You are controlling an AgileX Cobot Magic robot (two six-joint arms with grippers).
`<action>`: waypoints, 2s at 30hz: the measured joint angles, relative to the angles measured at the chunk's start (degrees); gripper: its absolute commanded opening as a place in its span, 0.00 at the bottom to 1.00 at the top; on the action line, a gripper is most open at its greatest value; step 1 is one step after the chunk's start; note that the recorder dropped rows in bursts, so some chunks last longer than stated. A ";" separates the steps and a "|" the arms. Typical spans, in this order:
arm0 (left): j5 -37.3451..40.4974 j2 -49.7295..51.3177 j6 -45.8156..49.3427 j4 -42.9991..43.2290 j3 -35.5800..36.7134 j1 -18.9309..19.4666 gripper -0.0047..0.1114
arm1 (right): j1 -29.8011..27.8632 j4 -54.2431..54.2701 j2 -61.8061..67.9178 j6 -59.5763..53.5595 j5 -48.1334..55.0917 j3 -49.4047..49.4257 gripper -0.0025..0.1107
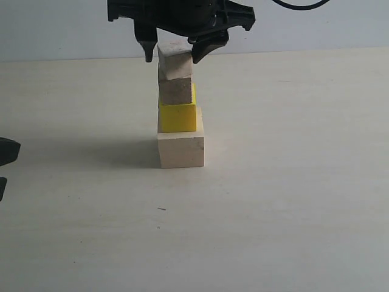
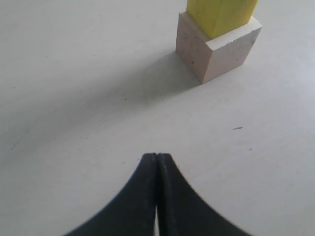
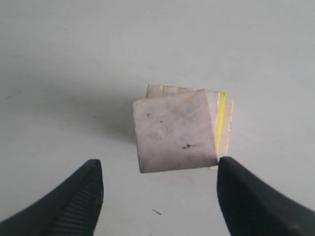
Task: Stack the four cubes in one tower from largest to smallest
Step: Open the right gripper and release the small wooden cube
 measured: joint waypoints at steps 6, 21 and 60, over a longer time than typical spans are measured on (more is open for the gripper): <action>0.00 0.00 0.00 0.00 0.00 0.00 0.04 | 0.00 0.50 0.00 0.00 0.00 0.00 0.58; 0.00 -1.85 0.00 0.00 0.10 0.00 0.04 | 0.00 3.23 0.00 -1.56 0.18 0.00 0.58; 0.00 -2.34 0.00 -0.03 0.10 0.00 0.04 | 0.00 -0.76 -1.19 -16.81 5.28 0.00 0.54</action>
